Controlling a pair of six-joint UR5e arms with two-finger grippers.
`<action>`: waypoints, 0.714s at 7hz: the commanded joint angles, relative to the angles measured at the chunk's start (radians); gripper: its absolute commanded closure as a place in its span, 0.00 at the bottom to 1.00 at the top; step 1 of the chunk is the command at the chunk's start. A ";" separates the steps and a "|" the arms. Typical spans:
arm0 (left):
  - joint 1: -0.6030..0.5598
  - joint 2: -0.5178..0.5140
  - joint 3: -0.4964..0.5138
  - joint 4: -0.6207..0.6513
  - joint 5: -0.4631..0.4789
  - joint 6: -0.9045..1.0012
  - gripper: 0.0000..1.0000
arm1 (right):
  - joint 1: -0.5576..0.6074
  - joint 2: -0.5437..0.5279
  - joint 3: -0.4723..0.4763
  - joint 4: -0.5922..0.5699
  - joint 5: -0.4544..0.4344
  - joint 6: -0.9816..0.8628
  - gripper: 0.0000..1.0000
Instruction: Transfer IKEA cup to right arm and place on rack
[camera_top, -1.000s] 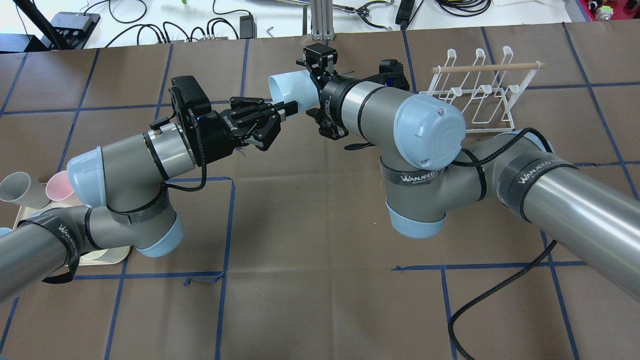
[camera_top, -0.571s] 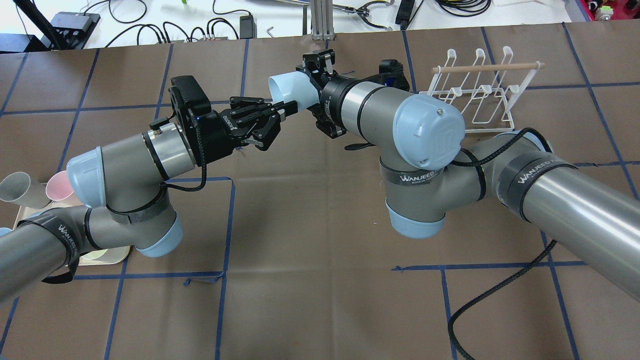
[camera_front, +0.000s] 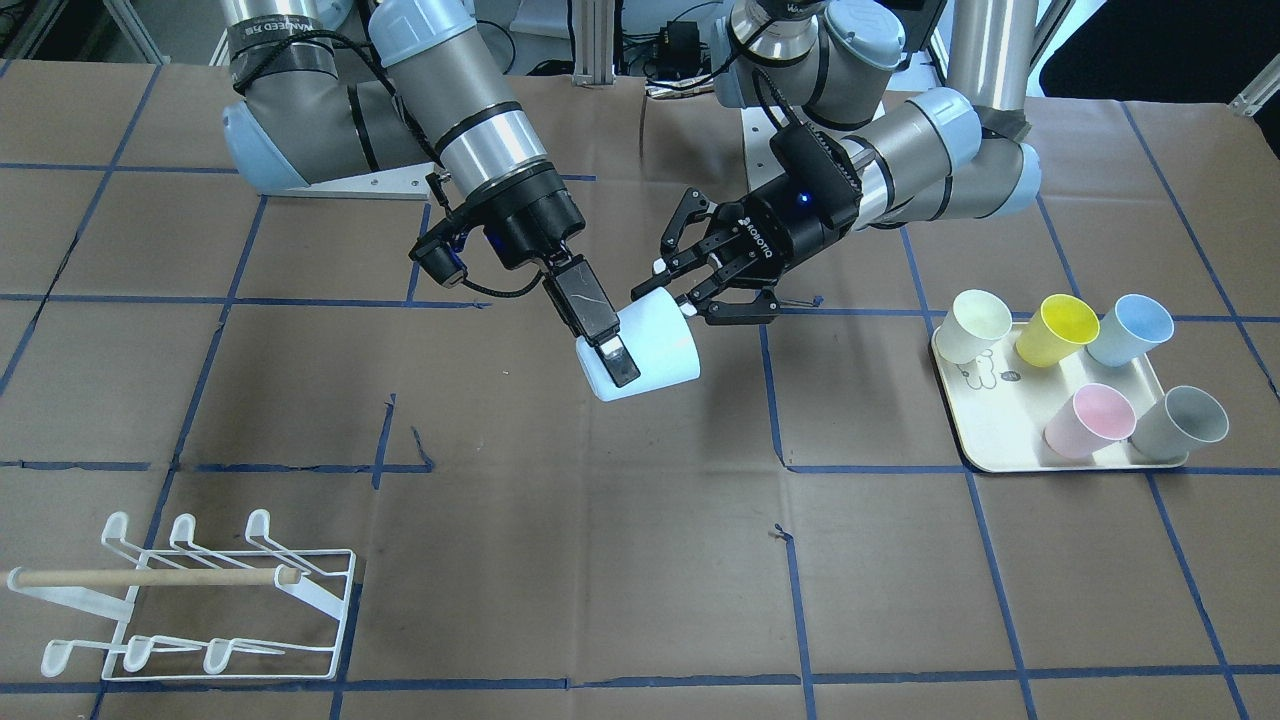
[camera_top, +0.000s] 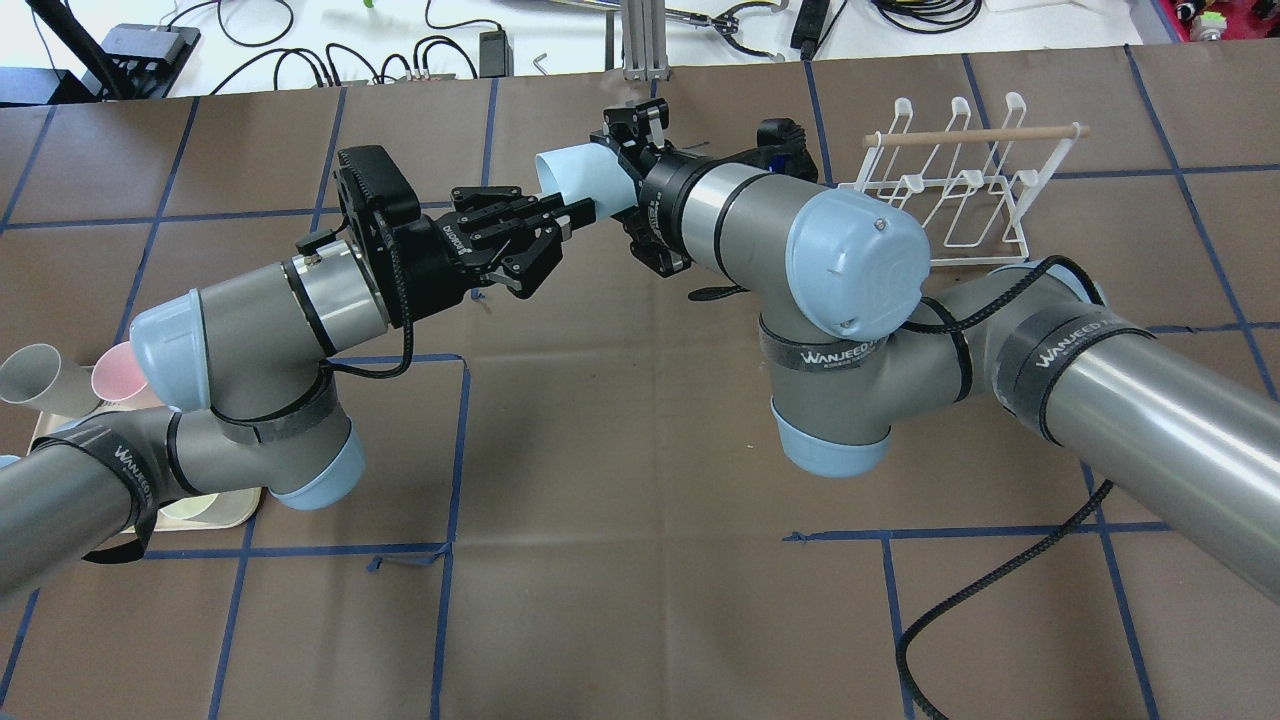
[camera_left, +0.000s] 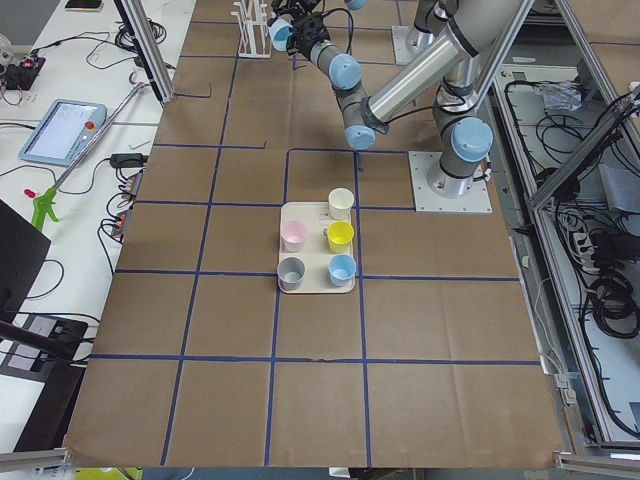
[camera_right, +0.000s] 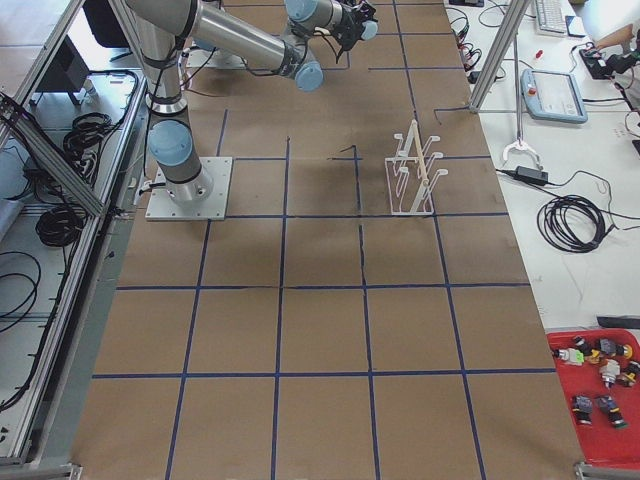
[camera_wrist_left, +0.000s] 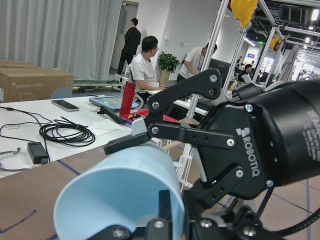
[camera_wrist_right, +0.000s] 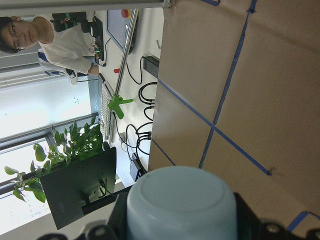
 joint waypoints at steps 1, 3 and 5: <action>0.003 0.003 0.002 0.003 0.004 -0.042 0.01 | 0.000 -0.001 0.000 -0.002 0.001 0.000 0.64; 0.030 0.009 0.002 0.003 0.005 -0.043 0.01 | -0.002 0.009 -0.003 -0.014 0.002 0.000 0.70; 0.172 0.013 -0.004 0.003 -0.013 -0.042 0.01 | -0.038 0.038 0.000 -0.066 -0.004 -0.002 0.73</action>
